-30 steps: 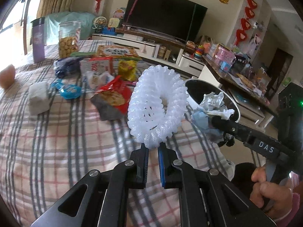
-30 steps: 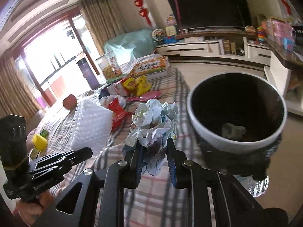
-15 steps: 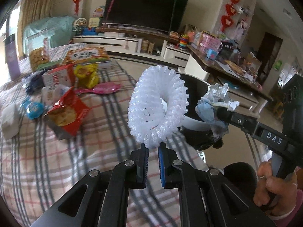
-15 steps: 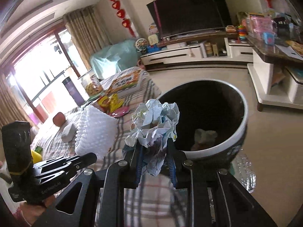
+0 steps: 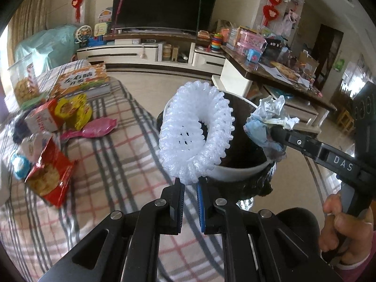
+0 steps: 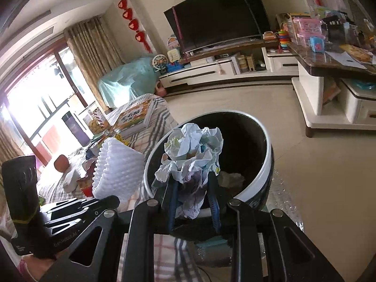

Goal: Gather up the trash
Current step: 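Carry both items over the bin and open both tools to drop them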

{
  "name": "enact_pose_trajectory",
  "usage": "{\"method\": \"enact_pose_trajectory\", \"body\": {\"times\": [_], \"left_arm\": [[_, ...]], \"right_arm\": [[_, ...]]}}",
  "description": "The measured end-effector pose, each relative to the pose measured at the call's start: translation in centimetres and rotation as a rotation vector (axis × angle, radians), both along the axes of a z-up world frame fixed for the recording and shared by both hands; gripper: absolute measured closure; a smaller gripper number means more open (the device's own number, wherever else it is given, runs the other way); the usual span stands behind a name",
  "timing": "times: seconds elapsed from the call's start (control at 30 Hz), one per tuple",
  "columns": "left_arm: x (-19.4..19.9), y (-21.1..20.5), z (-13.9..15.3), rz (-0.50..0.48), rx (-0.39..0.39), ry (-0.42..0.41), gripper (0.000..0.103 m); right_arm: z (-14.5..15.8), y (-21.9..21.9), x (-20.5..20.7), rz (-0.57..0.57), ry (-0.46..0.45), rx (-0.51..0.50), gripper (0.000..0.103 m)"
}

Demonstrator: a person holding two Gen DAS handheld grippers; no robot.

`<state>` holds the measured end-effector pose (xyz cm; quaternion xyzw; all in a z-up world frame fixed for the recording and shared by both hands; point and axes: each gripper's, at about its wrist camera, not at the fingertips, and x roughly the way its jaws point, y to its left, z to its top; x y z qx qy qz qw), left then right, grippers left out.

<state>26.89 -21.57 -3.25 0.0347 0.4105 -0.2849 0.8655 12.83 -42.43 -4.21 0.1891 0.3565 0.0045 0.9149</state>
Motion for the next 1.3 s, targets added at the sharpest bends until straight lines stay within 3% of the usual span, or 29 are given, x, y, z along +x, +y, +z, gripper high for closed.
{"method": "enact_pose_trajectory", "body": {"times": [0.83,0.9,1.0,1.1,1.17,1.3], "left_arm": [[4.0,-5.3,-0.4,-0.041,0.043,0.022,0.092],[3.9,-5.5,-0.3,-0.039,0.045,0.026,0.085],[3.7,-5.5,-0.1,-0.027,0.05,0.016,0.082],[3.4,-5.2,-0.1,-0.014,0.048,0.011,0.068],[2.9,-4.6,-0.1,0.004,0.047,0.001,0.062],[1.8,-2.7,-0.2,0.042,0.026,-0.003,0.048]], "right_arm": [[-1.3,-3.1,3.4,-0.03,0.051,-0.005,0.075],[-1.3,-3.1,3.6,-0.026,0.056,-0.01,0.075],[-1.3,-3.1,4.0,-0.023,0.073,-0.023,0.06],[-1.1,-3.3,3.9,-0.03,0.071,-0.019,0.042],[-0.9,-3.2,3.7,-0.036,0.065,-0.018,0.037],[-0.8,-2.8,3.2,-0.042,0.053,-0.003,0.018]]}}
